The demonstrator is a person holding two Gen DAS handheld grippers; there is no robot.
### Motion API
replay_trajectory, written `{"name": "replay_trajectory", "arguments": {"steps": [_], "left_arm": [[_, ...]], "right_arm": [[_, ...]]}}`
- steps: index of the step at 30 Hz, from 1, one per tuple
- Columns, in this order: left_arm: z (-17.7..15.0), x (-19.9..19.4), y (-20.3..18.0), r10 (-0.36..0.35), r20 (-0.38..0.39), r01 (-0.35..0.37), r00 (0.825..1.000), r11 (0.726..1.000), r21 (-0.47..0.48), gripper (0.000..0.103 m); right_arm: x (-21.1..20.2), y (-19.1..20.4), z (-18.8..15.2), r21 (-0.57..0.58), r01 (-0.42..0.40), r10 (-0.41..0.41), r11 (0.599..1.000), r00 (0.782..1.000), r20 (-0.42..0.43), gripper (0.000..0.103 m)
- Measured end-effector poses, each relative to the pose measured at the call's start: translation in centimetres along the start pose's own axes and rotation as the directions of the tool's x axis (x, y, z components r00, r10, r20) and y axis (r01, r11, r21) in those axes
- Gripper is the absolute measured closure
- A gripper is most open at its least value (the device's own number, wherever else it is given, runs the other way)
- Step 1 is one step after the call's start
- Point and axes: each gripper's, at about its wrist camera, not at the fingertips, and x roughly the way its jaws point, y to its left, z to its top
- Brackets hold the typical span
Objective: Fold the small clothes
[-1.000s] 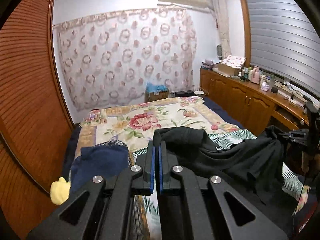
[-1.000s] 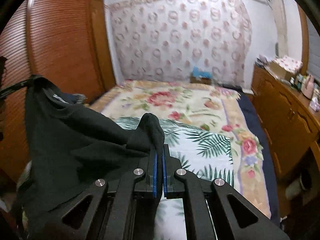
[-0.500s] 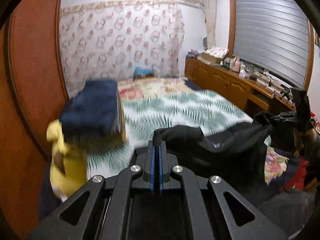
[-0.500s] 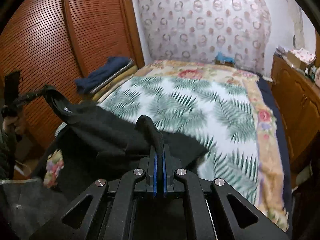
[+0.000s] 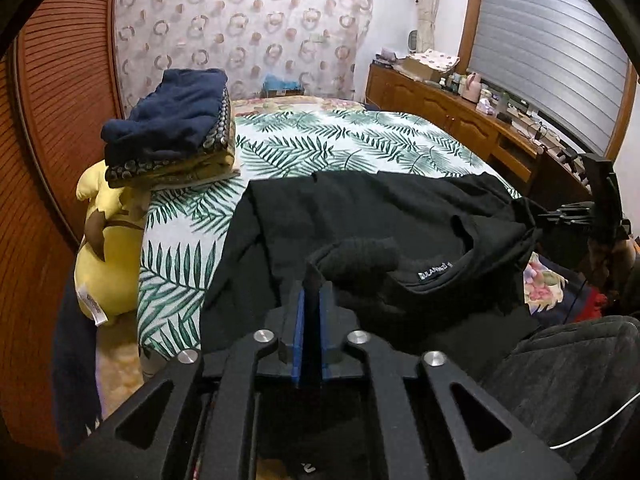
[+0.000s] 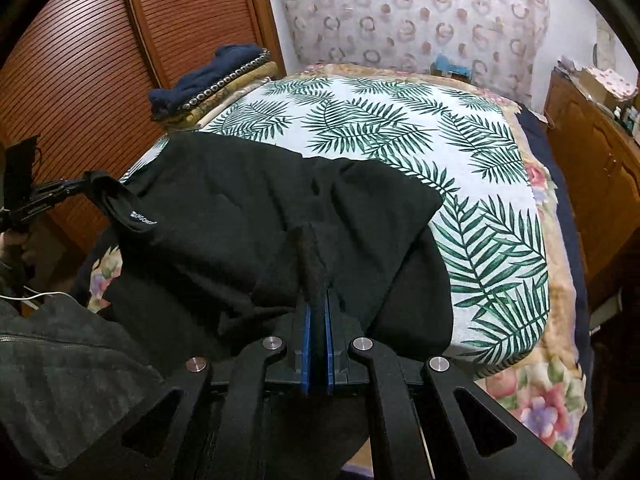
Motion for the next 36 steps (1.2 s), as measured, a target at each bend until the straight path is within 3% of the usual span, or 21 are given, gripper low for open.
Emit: {"name": "replay_trajectory", "arguments": {"steps": [2,3,5,7,9,11,15,20,21,24,26,33,36], "left_arm": [[0.3,-0.4,-0.1,0.014,0.014,-0.014,1.000,1.000,0.012,0.075],[0.6,-0.7,-0.2,0.015,0.024,-0.015,1.000,1.000,0.017,0.072],[1.1,-1.4,-0.4,0.005,0.063,-0.006,0.998,1.000,0.018,0.058],[1.5,-1.8,-0.5,-0.018,0.095,0.017,0.995,1.000,0.006,0.052],[1.9,-1.6,-0.5,-0.034,0.107,0.035,0.994,0.999,-0.013,0.039],[2.4,-0.8,-0.4,-0.034,0.111,0.037,0.993,0.999,-0.027,0.027],[3.4,1.2,0.4,-0.030,0.108,0.035,0.994,0.998,-0.046,0.026],[4.3,3.3,1.1,0.027,0.100,-0.022,0.995,0.998,-0.051,0.026],[4.4,3.5,1.2,0.032,0.100,-0.027,0.995,0.998,-0.052,0.026],[4.8,4.6,1.7,0.057,0.095,-0.053,0.994,0.997,-0.047,0.026],[5.1,5.6,2.2,0.063,0.091,-0.060,0.994,0.997,-0.046,0.026],[6.1,10.9,4.4,0.068,-0.018,-0.069,0.998,0.996,-0.059,0.026],[6.2,12.4,5.0,0.086,-0.045,-0.088,0.995,0.994,-0.059,0.026]], "right_arm": [[-0.2,0.1,0.8,-0.001,0.013,-0.013,1.000,1.000,0.015,0.090],[-0.7,0.2,1.0,-0.003,0.022,-0.022,1.000,0.999,0.031,0.089],[-1.5,0.7,0.7,0.001,0.024,-0.024,1.000,0.998,0.056,0.088],[-2.0,1.1,0.3,-0.001,0.038,-0.038,0.999,0.996,0.075,0.078],[-2.1,0.9,0.4,0.001,0.052,-0.051,0.999,0.994,0.091,0.060],[-2.0,0.6,0.5,0.011,0.056,-0.057,0.998,0.993,0.105,0.059],[-1.0,-0.2,0.9,0.020,0.084,-0.086,0.996,0.989,0.123,0.058],[0.6,-0.5,1.4,0.024,0.082,-0.084,0.996,0.988,0.131,0.058],[0.8,-0.4,1.4,0.023,0.081,-0.083,0.996,0.988,0.131,0.056],[1.6,-0.4,1.6,0.018,0.091,-0.093,0.996,0.988,0.126,0.038],[2.1,-0.8,1.7,0.027,0.101,-0.103,0.995,0.987,0.123,0.037],[5.8,-4.3,2.2,0.086,0.136,-0.141,0.987,0.988,0.055,0.036],[7.3,-5.3,2.5,0.121,0.111,-0.116,0.986,0.993,0.032,0.036]]}}
